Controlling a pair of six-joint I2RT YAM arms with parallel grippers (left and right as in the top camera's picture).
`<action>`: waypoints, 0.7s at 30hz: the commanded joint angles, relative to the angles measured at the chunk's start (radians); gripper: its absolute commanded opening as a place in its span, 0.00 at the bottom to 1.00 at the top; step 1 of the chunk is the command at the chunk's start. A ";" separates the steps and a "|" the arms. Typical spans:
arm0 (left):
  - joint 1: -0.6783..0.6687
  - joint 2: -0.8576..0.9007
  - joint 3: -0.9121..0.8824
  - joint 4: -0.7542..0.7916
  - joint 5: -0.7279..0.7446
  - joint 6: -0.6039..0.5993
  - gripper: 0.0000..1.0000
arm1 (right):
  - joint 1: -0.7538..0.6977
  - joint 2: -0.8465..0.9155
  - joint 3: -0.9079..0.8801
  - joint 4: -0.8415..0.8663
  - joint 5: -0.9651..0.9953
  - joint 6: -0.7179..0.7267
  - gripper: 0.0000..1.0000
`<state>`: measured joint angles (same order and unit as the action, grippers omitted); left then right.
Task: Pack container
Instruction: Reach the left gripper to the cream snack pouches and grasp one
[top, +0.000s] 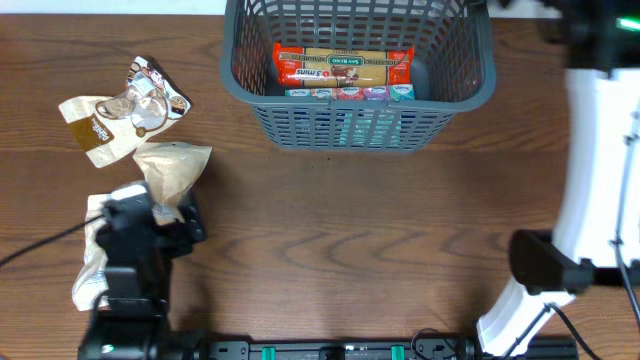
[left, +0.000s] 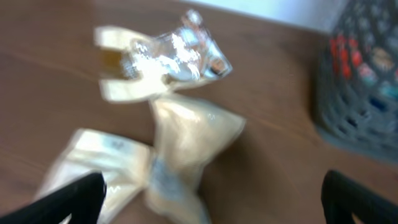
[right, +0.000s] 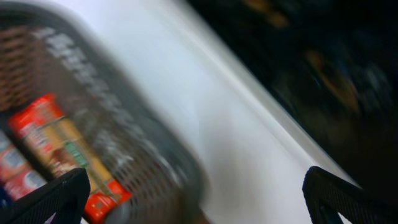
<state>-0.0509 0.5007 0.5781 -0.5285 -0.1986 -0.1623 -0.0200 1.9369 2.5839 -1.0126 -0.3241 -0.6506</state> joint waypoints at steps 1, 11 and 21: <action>0.077 0.106 0.233 -0.128 -0.065 0.036 0.99 | -0.129 -0.013 0.002 -0.037 0.021 0.311 0.99; 0.196 0.565 0.763 -0.647 -0.043 0.038 0.99 | -0.306 0.042 0.000 -0.280 0.022 0.433 0.99; 0.196 0.695 0.785 -0.654 -0.023 0.038 0.99 | -0.306 0.068 0.000 -0.319 0.021 0.429 0.99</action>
<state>0.1406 1.1973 1.3430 -1.1786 -0.2237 -0.1310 -0.3260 2.0018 2.5851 -1.3281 -0.2958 -0.2409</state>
